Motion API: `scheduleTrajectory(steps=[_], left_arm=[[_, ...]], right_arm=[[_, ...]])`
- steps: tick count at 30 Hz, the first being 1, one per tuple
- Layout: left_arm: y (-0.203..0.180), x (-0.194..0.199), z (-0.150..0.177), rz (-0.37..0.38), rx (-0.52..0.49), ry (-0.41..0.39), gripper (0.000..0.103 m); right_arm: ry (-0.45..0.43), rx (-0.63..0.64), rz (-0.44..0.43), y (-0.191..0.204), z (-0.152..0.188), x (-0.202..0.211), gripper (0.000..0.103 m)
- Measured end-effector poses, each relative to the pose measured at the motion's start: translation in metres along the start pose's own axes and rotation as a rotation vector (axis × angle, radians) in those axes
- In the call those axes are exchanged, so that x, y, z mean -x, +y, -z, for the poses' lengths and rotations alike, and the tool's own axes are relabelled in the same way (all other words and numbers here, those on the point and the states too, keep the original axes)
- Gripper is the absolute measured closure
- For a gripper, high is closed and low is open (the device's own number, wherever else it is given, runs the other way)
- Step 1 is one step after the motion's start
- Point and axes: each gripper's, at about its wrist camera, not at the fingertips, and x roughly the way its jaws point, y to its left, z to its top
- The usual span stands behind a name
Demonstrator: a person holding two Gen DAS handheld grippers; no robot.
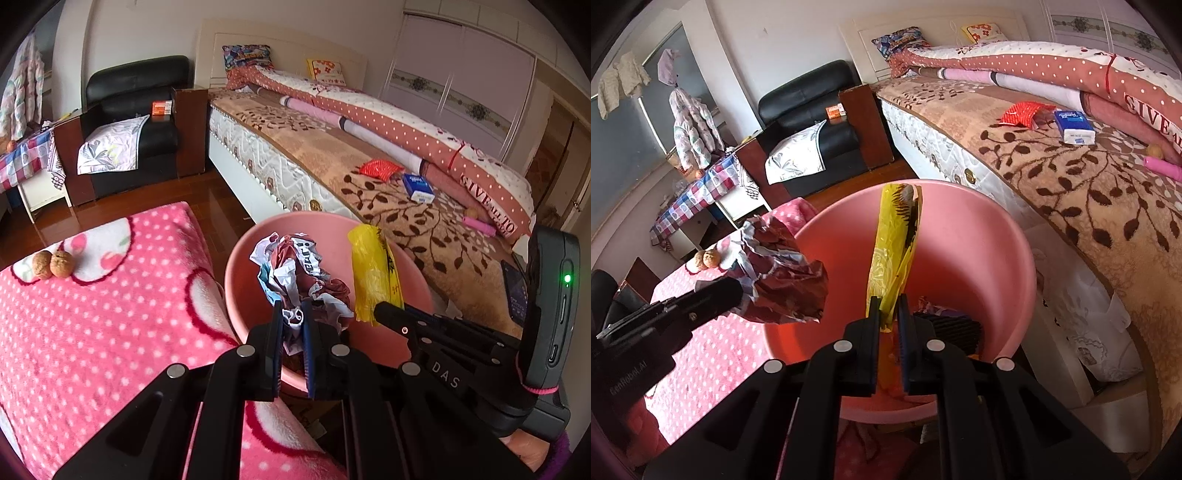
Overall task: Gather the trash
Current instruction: 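Carry the foil wrapper and yellow wrapper over the pink bucket and lower them, then open both tools to drop the wrappers into the bucket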
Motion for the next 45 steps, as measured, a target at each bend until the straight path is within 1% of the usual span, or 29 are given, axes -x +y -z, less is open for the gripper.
scheduleTrajectory(steps=[7, 17, 22, 25, 29, 30, 32, 35, 39, 41, 42, 44, 45], left_arm=[[-0.008, -0.021, 0.000, -0.001, -0.027, 0.029, 0.095], [-0.018, -0.038, 0.001, 0.004, -0.071, 0.061, 0.094], [-0.015, -0.039, 0.001, 0.001, -0.057, 0.062, 0.093], [-0.012, -0.038, 0.001, 0.001, -0.042, 0.060, 0.090], [-0.010, -0.033, 0.000, 0.010, -0.029, 0.047, 0.083], [-0.011, -0.031, 0.000, 0.010, -0.030, 0.043, 0.077], [-0.010, -0.027, 0.000, 0.010, -0.034, 0.031, 0.069], [-0.011, -0.022, -0.001, 0.010, -0.043, 0.015, 0.062], [-0.012, -0.015, 0.000, -0.002, -0.047, -0.003, 0.056], [-0.013, -0.011, 0.001, -0.006, -0.049, -0.013, 0.055], [-0.014, -0.009, 0.002, -0.008, -0.051, -0.016, 0.054], [-0.015, -0.006, 0.003, -0.010, -0.054, -0.023, 0.052], [-0.015, -0.003, 0.003, -0.011, -0.055, -0.028, 0.050]], right_arm=[[0.019, -0.001, 0.022, -0.006, -0.001, -0.010, 0.094], [0.039, 0.010, 0.038, -0.007, -0.001, -0.018, 0.094], [0.049, -0.005, 0.032, -0.009, -0.002, -0.019, 0.094], [0.055, -0.015, 0.031, -0.011, -0.002, -0.020, 0.094], [0.056, -0.022, 0.031, -0.012, -0.002, -0.019, 0.094], [0.057, -0.022, 0.032, -0.013, -0.001, -0.019, 0.093], [0.058, -0.025, 0.031, -0.013, -0.002, -0.018, 0.093], [0.056, -0.030, 0.027, -0.013, 0.000, -0.016, 0.093], [0.056, -0.039, 0.024, -0.015, 0.002, -0.012, 0.093], [0.052, -0.041, 0.022, -0.015, 0.003, -0.009, 0.093], [0.049, -0.043, 0.021, -0.015, 0.004, -0.008, 0.091], [0.043, -0.048, 0.020, -0.016, 0.005, -0.006, 0.082], [0.040, -0.051, 0.020, -0.016, 0.005, -0.005, 0.081]])
